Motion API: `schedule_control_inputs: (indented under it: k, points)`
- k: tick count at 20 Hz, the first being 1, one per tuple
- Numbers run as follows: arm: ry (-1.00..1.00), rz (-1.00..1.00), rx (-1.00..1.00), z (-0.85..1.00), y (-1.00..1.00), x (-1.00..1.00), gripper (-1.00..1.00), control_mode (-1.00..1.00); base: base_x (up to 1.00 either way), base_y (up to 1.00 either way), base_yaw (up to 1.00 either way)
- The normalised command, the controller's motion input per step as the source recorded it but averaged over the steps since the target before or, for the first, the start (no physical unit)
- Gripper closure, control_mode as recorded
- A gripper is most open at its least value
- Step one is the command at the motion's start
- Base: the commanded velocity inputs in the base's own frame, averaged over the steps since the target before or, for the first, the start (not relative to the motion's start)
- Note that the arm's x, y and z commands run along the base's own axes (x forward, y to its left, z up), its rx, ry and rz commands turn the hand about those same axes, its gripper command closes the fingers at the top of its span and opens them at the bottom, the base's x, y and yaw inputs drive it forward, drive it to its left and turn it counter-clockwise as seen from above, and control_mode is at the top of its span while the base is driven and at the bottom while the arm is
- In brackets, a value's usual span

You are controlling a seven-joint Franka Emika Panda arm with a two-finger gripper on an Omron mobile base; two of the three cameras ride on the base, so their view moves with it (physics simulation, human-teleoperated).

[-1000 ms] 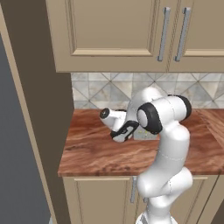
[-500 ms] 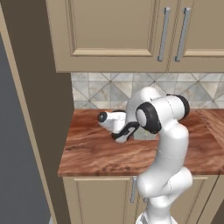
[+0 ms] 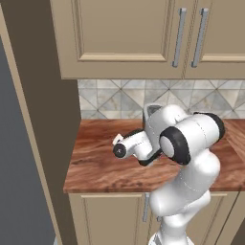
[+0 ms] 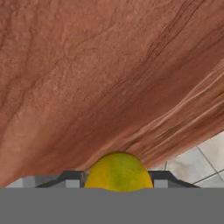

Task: Place the beer on the top shelf of the fridge to keep it out of children's reach, and place the eggplant and mango on lower shelves for easy access.

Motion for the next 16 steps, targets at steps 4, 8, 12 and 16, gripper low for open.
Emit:
schedule_control_inputs:
  k: [4,8,12,16]
  points:
    - [-0.06,0.02,0.00,0.93,0.01,-0.59,1.00,-1.00,0.00,0.00,0.00]
    - [-0.05,0.00,0.02,1.00,0.09,-0.43,1.00,-1.00,0.00,0.00,0.00]
    - [0.00,-0.01,0.11,1.00,0.04,-0.41,1.00,-1.00,0.00,0.00,0.00]
    - [0.00,-0.04,0.19,1.00,0.09,-0.37,1.00,-1.00,0.00,0.00,0.00]
